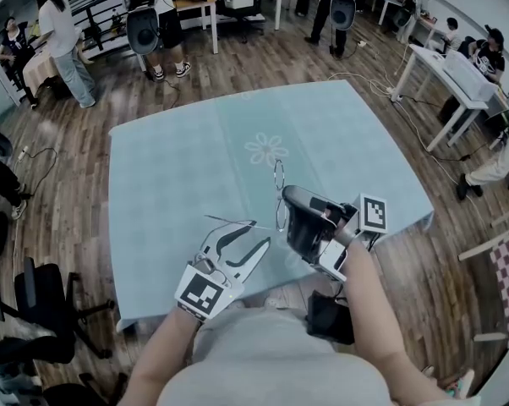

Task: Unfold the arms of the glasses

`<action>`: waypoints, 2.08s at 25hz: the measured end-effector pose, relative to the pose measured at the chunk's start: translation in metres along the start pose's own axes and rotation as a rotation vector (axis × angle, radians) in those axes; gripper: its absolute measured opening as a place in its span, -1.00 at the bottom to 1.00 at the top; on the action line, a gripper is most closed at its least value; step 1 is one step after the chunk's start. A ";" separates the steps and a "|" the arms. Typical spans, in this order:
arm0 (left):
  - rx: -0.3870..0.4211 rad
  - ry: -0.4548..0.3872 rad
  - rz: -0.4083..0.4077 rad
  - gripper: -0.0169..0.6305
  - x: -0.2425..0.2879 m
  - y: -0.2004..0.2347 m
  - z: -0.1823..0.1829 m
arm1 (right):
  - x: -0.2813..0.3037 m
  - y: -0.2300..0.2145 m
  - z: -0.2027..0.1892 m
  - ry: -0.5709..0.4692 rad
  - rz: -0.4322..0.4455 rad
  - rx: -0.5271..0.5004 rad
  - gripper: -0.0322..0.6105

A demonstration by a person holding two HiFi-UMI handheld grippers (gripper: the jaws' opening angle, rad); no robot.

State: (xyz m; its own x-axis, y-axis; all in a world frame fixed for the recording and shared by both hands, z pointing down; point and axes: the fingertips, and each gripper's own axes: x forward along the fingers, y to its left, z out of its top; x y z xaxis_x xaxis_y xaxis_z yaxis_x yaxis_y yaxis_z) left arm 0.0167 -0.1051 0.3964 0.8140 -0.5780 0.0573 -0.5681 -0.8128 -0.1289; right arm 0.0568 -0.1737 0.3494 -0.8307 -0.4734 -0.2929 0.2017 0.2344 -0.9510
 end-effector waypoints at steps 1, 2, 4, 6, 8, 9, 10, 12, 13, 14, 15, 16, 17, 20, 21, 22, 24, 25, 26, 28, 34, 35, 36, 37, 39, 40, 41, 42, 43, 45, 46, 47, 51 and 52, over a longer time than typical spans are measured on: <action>-0.002 -0.006 -0.001 -0.49 0.001 -0.001 0.002 | 0.001 0.000 0.000 -0.005 0.001 0.001 -0.86; -0.005 -0.010 -0.002 -0.49 0.003 -0.002 0.003 | 0.001 0.000 0.001 -0.010 0.002 0.002 -0.86; -0.004 -0.017 0.000 -0.49 0.006 -0.003 0.006 | 0.001 -0.002 0.002 -0.021 0.001 0.006 -0.86; -0.005 -0.022 0.009 -0.49 0.011 -0.003 0.009 | 0.001 -0.003 0.005 -0.037 -0.001 0.010 -0.86; -0.003 -0.025 0.017 -0.49 0.017 -0.002 0.012 | 0.000 -0.004 0.010 -0.065 -0.003 0.016 -0.86; 0.000 -0.024 0.021 -0.49 0.019 -0.002 0.013 | 0.000 -0.004 0.011 -0.079 -0.004 0.019 -0.86; 0.001 -0.022 0.028 -0.49 0.021 -0.001 0.013 | 0.000 -0.003 0.013 -0.091 -0.003 0.023 -0.86; -0.002 -0.019 0.047 -0.49 0.022 0.001 0.012 | 0.000 -0.003 0.013 -0.108 -0.002 0.027 -0.86; -0.001 -0.019 0.056 -0.49 0.022 0.002 0.012 | 0.000 -0.003 0.014 -0.113 -0.003 0.028 -0.86; 0.001 -0.021 0.063 -0.49 0.022 0.003 0.012 | 0.000 -0.004 0.014 -0.116 -0.005 0.028 -0.86; 0.002 -0.023 0.068 -0.49 0.023 0.004 0.013 | 0.000 -0.004 0.014 -0.116 -0.007 0.028 -0.86; 0.002 -0.028 0.072 -0.49 0.024 0.004 0.014 | -0.001 -0.005 0.015 -0.116 -0.010 0.029 -0.86; 0.002 -0.033 0.077 -0.54 0.024 0.004 0.015 | -0.001 -0.006 0.015 -0.115 -0.012 0.030 -0.86; 0.002 -0.044 0.090 -0.75 0.025 0.004 0.017 | -0.002 -0.006 0.016 -0.113 -0.008 0.037 -0.86; 0.003 -0.044 0.091 -0.79 0.024 0.004 0.017 | -0.002 -0.005 0.016 -0.113 -0.005 0.038 -0.86; 0.002 -0.046 0.093 -0.82 0.024 0.004 0.017 | -0.001 -0.005 0.016 -0.112 -0.004 0.039 -0.86; -0.001 -0.049 0.097 -0.82 0.023 0.003 0.017 | 0.000 -0.005 0.015 -0.109 -0.002 0.040 -0.86; -0.001 -0.050 0.100 -0.82 0.023 0.003 0.016 | 0.000 -0.005 0.015 -0.107 -0.001 0.040 -0.86; 0.002 -0.051 0.102 -0.82 0.023 0.003 0.016 | -0.001 -0.005 0.014 -0.107 0.001 0.040 -0.86; 0.004 -0.052 0.108 -0.83 0.022 0.004 0.015 | -0.002 -0.005 0.014 -0.107 0.004 0.041 -0.86; 0.000 -0.061 0.119 -0.84 0.016 0.011 0.015 | 0.000 -0.005 0.014 -0.106 0.017 0.044 -0.86; 0.004 -0.062 0.119 -0.84 0.015 0.011 0.015 | 0.000 -0.005 0.014 -0.105 0.021 0.047 -0.86; 0.004 -0.065 0.121 -0.84 0.015 0.012 0.015 | -0.001 -0.005 0.014 -0.105 0.025 0.051 -0.86; 0.001 -0.067 0.126 -0.84 0.014 0.014 0.014 | -0.001 -0.005 0.014 -0.104 0.029 0.054 -0.86; -0.009 -0.069 0.138 -0.84 0.010 0.017 0.014 | -0.002 -0.006 0.013 -0.101 0.032 0.059 -0.86; -0.021 -0.068 0.145 -0.84 0.008 0.019 0.013 | -0.002 -0.006 0.013 -0.098 0.033 0.060 -0.86; -0.029 -0.066 0.151 -0.83 0.006 0.021 0.012 | -0.002 -0.007 0.012 -0.094 0.034 0.063 -0.86; -0.033 -0.064 0.155 -0.83 0.004 0.024 0.011 | -0.002 -0.007 0.012 -0.090 0.034 0.066 -0.86; -0.034 -0.064 0.158 -0.83 0.003 0.026 0.011 | -0.002 -0.008 0.011 -0.086 0.036 0.069 -0.86; -0.043 -0.074 0.167 -0.84 -0.001 0.033 0.011 | -0.002 -0.007 0.011 -0.077 0.044 0.077 -0.86; -0.050 -0.080 0.174 -0.83 -0.002 0.036 0.011 | -0.002 -0.007 0.010 -0.074 0.049 0.082 -0.86; -0.058 -0.084 0.182 -0.83 -0.005 0.039 0.011 | -0.002 -0.008 0.010 -0.072 0.053 0.086 -0.86; -0.075 -0.103 0.198 -0.83 -0.012 0.053 0.012 | 0.001 -0.009 0.008 -0.063 0.074 0.109 -0.86; -0.071 -0.111 0.200 -0.83 -0.014 0.056 0.012 | 0.002 -0.009 0.008 -0.059 0.078 0.112 -0.86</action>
State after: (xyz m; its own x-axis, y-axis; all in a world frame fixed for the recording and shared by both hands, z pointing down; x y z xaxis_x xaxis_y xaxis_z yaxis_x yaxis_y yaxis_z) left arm -0.0249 -0.1415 0.3765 0.6905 -0.7198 -0.0718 -0.7233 -0.6882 -0.0567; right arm 0.0574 -0.1830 0.3564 -0.7789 -0.5074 -0.3685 0.3241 0.1773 -0.9292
